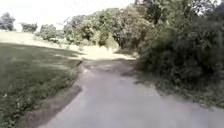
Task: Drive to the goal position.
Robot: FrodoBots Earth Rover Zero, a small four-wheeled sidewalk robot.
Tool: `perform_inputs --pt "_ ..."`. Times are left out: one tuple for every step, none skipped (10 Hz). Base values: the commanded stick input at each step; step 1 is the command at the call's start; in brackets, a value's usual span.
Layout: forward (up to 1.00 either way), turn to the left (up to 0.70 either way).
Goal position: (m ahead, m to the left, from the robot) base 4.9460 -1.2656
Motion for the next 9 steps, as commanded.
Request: perform_inputs --pt "0.95 0.0" --pt "1.0 0.0" --pt "1.0 0.0" --pt "1.0 0.0" --pt "1.0 0.0" --pt "1.0 0.0" --pt "1.0 0.0" --pt "1.0 0.0" --pt "1.0 0.0"
